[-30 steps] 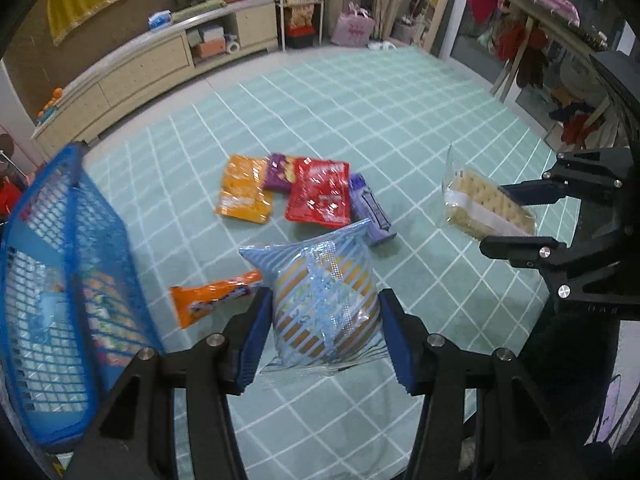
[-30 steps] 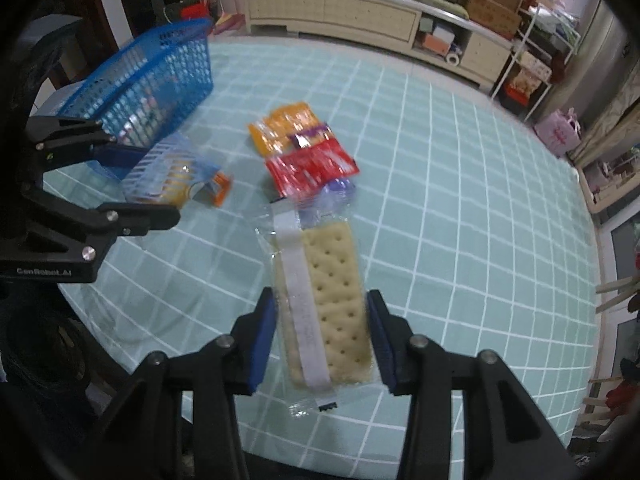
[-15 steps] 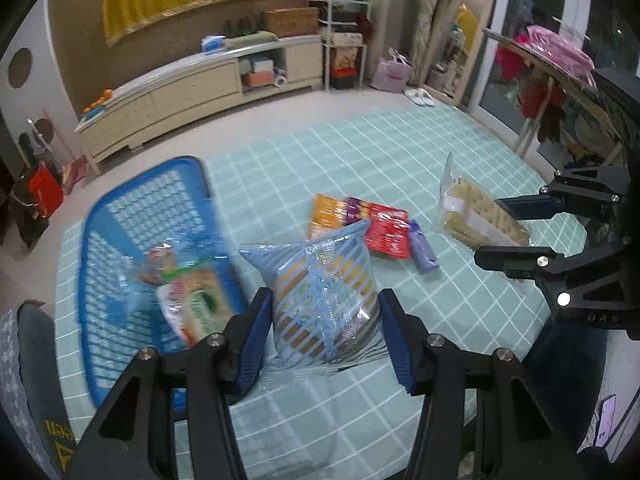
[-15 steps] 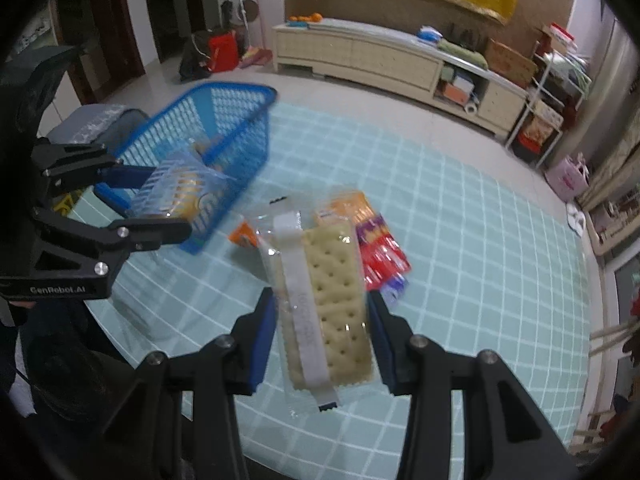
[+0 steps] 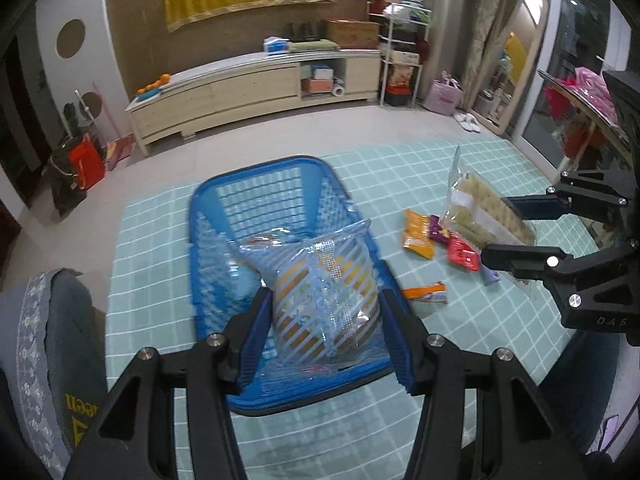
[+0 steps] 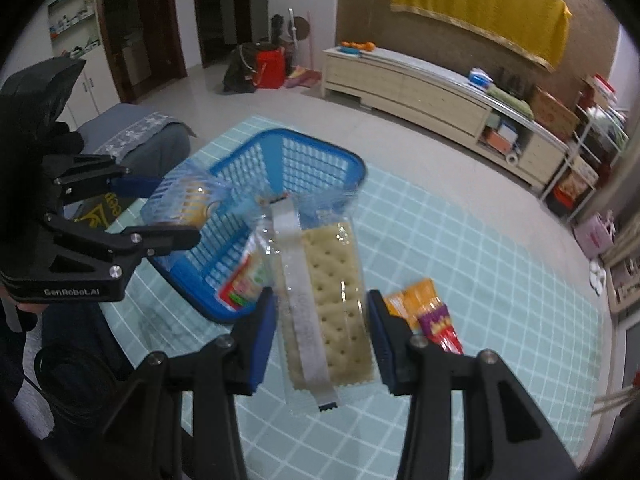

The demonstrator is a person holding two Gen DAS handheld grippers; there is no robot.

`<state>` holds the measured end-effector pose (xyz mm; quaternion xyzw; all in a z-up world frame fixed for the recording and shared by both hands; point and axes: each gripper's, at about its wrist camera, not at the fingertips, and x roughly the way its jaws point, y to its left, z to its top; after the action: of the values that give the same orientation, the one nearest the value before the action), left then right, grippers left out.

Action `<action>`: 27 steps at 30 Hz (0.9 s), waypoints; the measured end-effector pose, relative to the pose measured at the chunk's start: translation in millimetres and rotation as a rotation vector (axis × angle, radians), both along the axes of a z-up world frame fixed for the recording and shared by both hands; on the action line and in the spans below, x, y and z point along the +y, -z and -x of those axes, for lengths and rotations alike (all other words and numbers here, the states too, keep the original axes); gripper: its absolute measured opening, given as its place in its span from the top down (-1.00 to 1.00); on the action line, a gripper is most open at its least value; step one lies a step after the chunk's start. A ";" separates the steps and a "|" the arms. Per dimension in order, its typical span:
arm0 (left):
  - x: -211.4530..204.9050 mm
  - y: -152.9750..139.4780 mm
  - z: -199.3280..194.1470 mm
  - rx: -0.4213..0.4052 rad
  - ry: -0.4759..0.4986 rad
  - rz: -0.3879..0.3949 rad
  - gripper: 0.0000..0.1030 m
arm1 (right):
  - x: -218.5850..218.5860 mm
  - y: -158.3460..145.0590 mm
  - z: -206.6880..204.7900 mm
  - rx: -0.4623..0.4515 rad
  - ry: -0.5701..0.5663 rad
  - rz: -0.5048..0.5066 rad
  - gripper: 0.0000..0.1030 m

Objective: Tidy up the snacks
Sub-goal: 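Lift both held snacks and carry them over the blue basket, then open the right gripper to drop the cracker pack while left releases the striped bag into the basket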

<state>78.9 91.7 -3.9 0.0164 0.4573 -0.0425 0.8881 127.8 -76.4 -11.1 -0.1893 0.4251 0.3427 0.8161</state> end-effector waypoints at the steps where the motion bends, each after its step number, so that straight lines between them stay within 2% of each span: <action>1: 5.5 -0.7 0.4 0.000 -0.007 -0.003 0.01 | 6.5 -0.9 -0.8 -0.004 -0.012 -0.001 0.05; 13: 48.0 11.9 -11.6 0.030 -0.069 0.010 0.01 | 65.1 11.8 -27.1 0.006 -0.123 0.020 0.05; 27: 71.3 41.9 -51.2 0.083 -0.088 0.031 0.01 | 117.1 49.6 -68.9 0.038 -0.229 0.070 0.05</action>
<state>130.1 163.0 -45.8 -0.0193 0.4931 -0.0112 0.8697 196.7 40.7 -60.7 -0.2583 0.4278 0.4223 0.7563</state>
